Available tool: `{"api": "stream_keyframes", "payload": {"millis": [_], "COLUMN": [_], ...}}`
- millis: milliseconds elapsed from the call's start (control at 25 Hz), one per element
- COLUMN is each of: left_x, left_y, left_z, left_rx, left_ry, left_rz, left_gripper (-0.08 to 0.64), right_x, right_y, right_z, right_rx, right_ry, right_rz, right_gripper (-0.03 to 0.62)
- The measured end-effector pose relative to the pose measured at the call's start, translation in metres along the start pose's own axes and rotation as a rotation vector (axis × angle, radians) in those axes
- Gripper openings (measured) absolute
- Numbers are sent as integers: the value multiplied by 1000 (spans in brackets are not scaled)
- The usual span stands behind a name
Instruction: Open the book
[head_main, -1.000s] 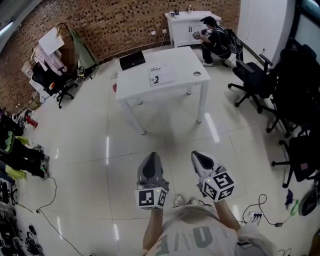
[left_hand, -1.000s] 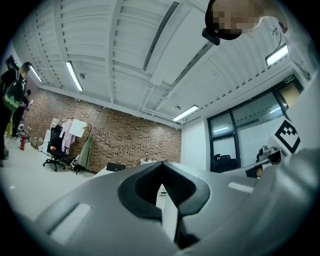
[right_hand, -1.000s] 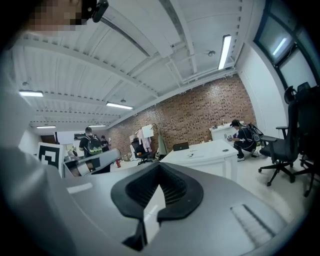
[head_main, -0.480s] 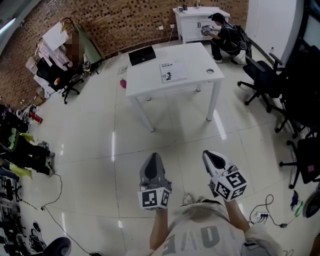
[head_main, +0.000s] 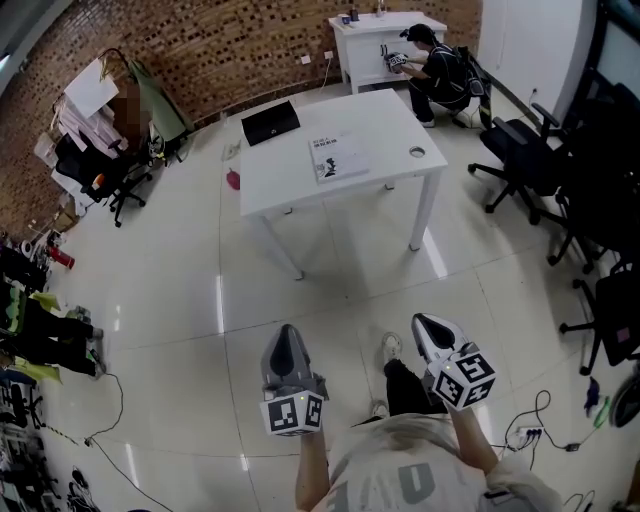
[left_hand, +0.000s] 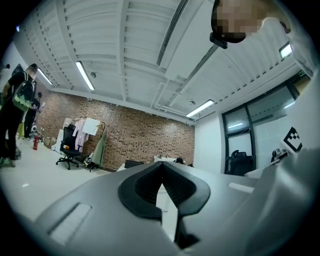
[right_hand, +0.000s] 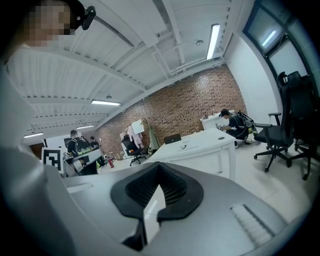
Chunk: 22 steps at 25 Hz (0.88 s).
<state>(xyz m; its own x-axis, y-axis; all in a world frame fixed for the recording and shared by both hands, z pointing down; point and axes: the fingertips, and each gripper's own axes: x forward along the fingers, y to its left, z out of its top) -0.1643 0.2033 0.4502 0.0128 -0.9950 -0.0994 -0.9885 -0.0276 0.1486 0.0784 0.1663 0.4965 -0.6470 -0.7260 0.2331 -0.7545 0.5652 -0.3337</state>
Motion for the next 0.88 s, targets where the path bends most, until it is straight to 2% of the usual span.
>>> {"api": "stream_keyframes", "payload": {"millis": [160, 320, 440, 560, 720, 880], "left_x": [59, 144, 225, 310, 386, 428], "left_y": [-3, -10, -12, -9, 3, 21], "left_z": [-10, -26, -27, -10, 3, -11], "left_rx": [-2, 11, 38, 86, 98, 77], "left_ry": [8, 16, -7, -47, -82, -48], "left_rz": [-18, -46, -82, -99, -67, -33], "left_gripper": [14, 14, 14, 15, 15, 15], "right_x": [54, 138, 210, 278, 351, 395], "right_y": [-28, -82, -123, -154, -188, -202], "right_z": [15, 41, 76, 126, 173, 189], "right_rx": [7, 7, -1, -48, -100, -74], "right_ry": [-4, 3, 9, -4, -9, -3], "right_rz": [21, 36, 51, 66, 85, 97], "right_gripper": [3, 3, 3, 5, 5, 5]}}
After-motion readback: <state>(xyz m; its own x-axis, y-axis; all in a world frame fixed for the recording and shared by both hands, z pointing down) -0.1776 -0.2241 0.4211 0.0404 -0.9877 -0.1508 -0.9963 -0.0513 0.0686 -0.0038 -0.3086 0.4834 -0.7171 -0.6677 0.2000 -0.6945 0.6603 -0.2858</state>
